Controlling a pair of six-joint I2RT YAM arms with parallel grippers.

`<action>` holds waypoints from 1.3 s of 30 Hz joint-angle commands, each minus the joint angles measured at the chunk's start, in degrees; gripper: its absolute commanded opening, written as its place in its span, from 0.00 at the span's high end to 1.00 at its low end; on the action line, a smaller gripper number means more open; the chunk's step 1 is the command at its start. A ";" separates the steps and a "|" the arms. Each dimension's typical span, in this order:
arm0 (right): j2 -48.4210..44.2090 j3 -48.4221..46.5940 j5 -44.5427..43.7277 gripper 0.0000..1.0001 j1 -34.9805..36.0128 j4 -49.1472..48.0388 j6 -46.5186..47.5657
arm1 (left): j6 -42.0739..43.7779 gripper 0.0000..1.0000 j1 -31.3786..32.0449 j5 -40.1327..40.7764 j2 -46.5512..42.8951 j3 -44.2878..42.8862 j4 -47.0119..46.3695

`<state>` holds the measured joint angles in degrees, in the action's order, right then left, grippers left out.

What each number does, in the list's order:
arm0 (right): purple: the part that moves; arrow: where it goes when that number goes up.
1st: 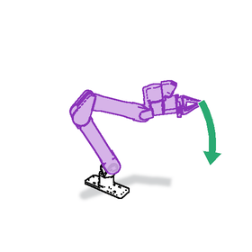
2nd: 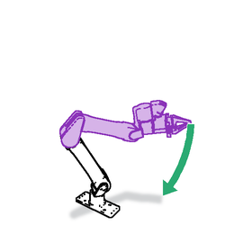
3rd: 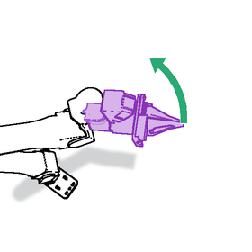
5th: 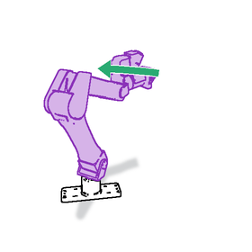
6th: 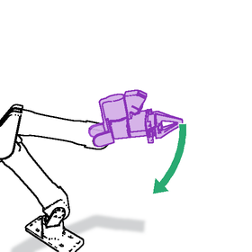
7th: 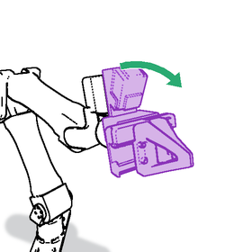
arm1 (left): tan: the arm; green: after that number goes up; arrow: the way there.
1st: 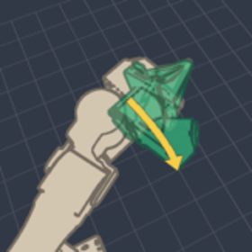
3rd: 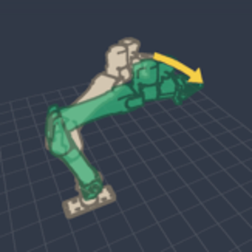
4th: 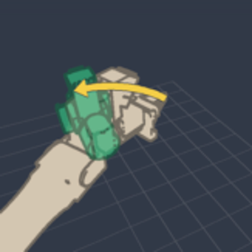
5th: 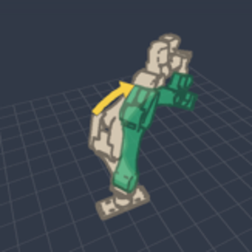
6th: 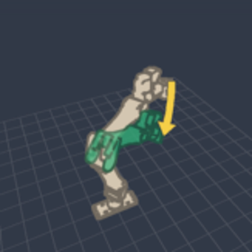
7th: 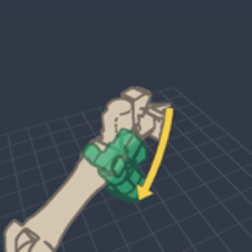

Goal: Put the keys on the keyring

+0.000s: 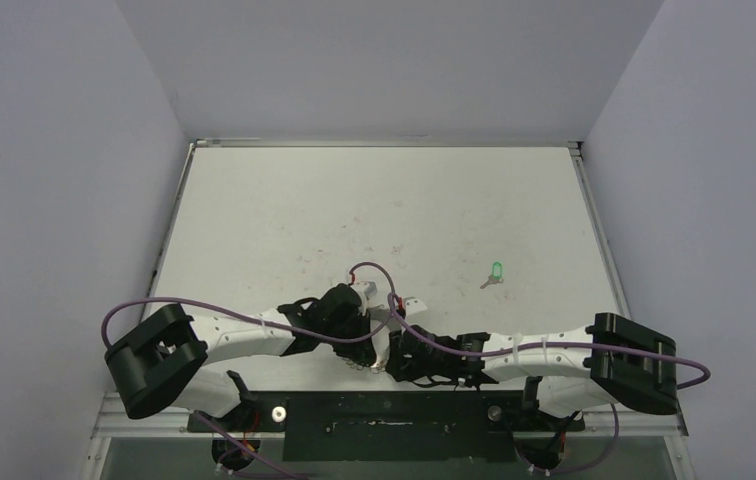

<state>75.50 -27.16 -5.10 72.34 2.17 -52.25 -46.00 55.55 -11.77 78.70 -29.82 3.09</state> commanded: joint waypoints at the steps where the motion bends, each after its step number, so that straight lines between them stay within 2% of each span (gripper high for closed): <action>1: -2.45 -0.08 -1.40 0.72 -0.22 -3.75 2.64 | 2.78 0.98 0.82 2.54 1.02 -3.23 4.01; 4: -3.19 -0.09 -1.31 0.71 -0.02 -3.83 3.43 | 2.89 0.96 0.86 2.82 0.24 -3.72 4.84; 13: -0.83 -0.99 -1.15 0.75 1.56 -6.06 5.45 | 2.16 0.85 0.84 3.10 -3.34 -3.78 4.96; 18: 2.39 -2.72 -2.34 0.69 2.57 -6.09 5.75 | 1.97 0.85 0.80 2.86 -3.06 -3.27 4.89; 25: 4.04 -5.86 -7.03 0.70 3.65 -0.87 5.78 | 1.79 0.85 0.87 2.85 -3.28 -2.37 4.82; 39: 10.20 -17.00 -18.05 0.68 9.47 13.02 11.59 | 1.87 0.85 0.81 3.68 -3.33 -2.12 5.50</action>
<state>84.05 -39.46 -18.52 79.70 13.89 -45.12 -44.77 55.94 -8.43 76.42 -31.75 8.60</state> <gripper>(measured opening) 0.327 0.153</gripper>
